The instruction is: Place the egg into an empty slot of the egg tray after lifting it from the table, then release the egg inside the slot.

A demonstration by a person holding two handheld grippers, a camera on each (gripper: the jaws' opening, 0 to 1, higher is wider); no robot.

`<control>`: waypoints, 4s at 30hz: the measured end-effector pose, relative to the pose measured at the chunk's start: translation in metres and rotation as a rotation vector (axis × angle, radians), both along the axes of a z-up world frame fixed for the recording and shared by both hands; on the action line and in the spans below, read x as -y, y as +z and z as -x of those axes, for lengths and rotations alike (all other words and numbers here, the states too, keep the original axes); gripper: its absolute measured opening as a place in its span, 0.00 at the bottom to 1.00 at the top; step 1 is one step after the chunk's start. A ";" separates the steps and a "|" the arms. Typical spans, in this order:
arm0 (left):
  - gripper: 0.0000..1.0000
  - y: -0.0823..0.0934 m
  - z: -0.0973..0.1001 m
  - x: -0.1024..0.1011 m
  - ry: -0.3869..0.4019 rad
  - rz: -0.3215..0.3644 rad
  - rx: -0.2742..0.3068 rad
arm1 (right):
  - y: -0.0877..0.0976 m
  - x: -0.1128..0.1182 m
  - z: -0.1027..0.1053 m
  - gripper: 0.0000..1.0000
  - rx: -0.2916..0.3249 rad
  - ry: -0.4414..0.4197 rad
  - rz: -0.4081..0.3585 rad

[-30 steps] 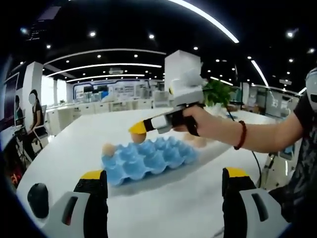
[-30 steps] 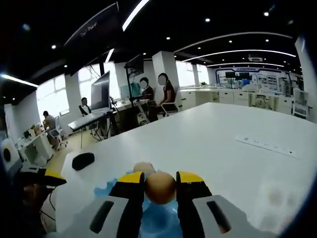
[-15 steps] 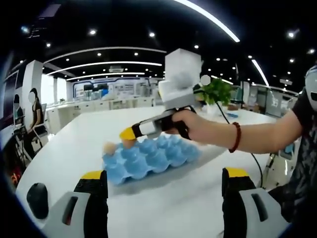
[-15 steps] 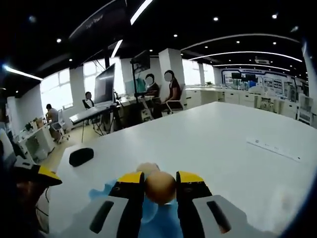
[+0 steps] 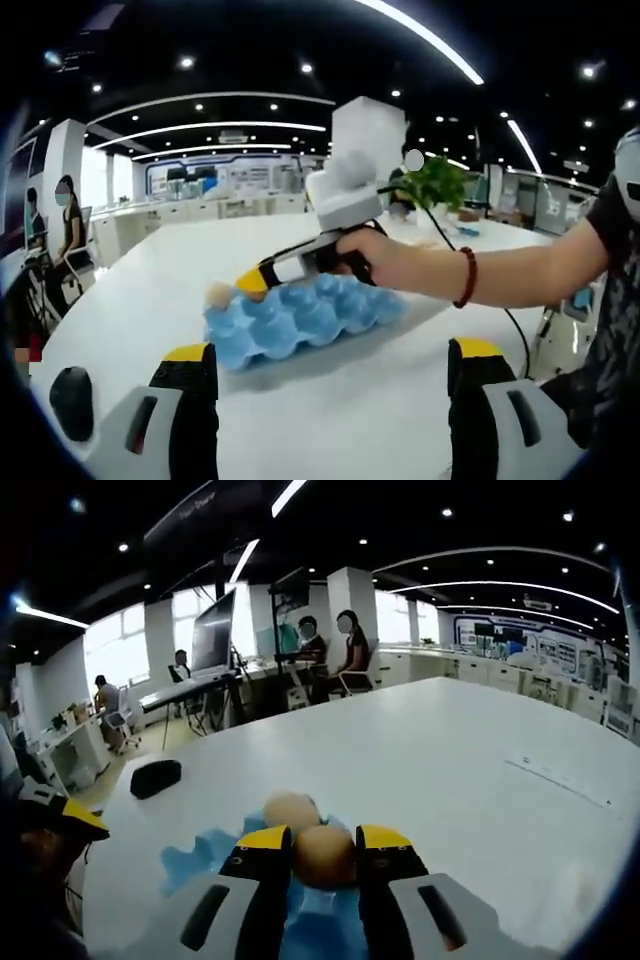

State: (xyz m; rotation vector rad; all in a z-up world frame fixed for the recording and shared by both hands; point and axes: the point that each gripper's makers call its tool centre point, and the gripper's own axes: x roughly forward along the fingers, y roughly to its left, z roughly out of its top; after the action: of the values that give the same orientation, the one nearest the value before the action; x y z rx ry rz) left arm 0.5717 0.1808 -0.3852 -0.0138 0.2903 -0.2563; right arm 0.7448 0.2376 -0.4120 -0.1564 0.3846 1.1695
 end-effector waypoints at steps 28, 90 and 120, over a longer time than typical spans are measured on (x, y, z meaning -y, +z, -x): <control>0.98 0.005 0.000 0.009 -0.009 -0.013 0.011 | 0.015 0.002 0.001 0.49 0.013 0.014 -0.045; 1.00 0.012 0.003 0.010 0.017 -0.019 0.029 | 0.050 0.141 -0.029 0.79 0.119 -0.214 -0.069; 1.00 0.018 -0.004 0.022 0.004 -0.028 0.033 | 0.049 0.210 -0.048 0.75 0.133 -0.330 -0.049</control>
State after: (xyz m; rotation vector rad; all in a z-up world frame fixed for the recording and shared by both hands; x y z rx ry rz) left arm 0.5757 0.1586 -0.3669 0.0174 0.2609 -0.2483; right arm 0.7930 0.0273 -0.3634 -0.1224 0.2525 0.8376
